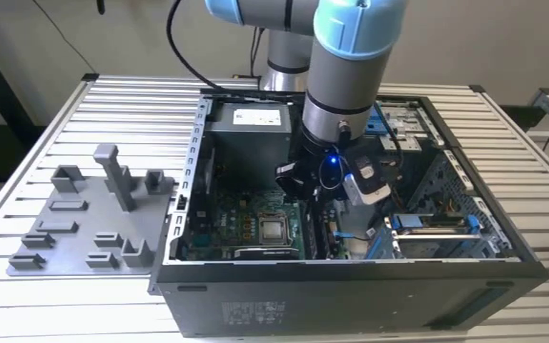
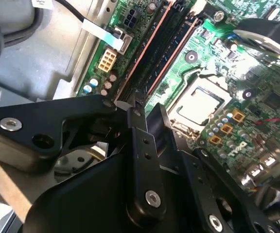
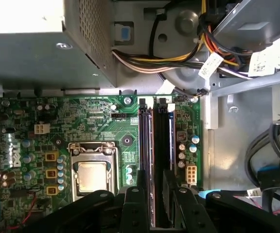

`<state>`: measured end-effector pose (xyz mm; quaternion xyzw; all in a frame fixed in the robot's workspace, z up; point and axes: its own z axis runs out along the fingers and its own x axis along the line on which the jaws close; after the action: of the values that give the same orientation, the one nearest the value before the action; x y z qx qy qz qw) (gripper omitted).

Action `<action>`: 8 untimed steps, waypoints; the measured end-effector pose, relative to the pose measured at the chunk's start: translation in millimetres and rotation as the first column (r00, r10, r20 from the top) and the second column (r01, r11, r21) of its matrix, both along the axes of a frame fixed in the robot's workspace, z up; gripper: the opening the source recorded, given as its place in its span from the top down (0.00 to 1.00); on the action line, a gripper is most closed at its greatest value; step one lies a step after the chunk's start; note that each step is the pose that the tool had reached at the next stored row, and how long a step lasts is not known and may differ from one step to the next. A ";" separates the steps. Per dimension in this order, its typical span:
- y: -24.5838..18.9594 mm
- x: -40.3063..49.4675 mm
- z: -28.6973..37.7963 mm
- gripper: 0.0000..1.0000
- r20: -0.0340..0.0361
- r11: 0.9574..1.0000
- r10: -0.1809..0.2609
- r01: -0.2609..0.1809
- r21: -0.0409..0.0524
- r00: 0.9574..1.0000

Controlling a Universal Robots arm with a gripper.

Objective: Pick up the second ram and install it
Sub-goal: 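Insert the second ram into the second slot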

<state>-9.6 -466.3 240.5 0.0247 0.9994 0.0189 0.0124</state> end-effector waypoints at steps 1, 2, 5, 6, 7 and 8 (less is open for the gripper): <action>0.0 0.0 0.1 0.72 0.000 1.000 0.000 0.000 0.000 1.000; 0.0 0.0 0.1 0.72 0.000 1.000 0.000 0.000 0.000 1.000; 0.0 0.0 0.2 0.80 0.000 1.000 0.000 0.000 0.000 1.000; 0.0 0.0 0.3 0.80 0.000 1.000 0.000 0.000 0.000 1.000; 0.0 0.0 0.2 0.87 0.000 1.000 0.000 0.000 0.000 1.000; 0.0 0.0 0.2 0.89 0.000 1.000 0.000 0.000 0.000 1.000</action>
<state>-9.6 -466.3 240.7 0.0247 0.9994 0.0190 0.0124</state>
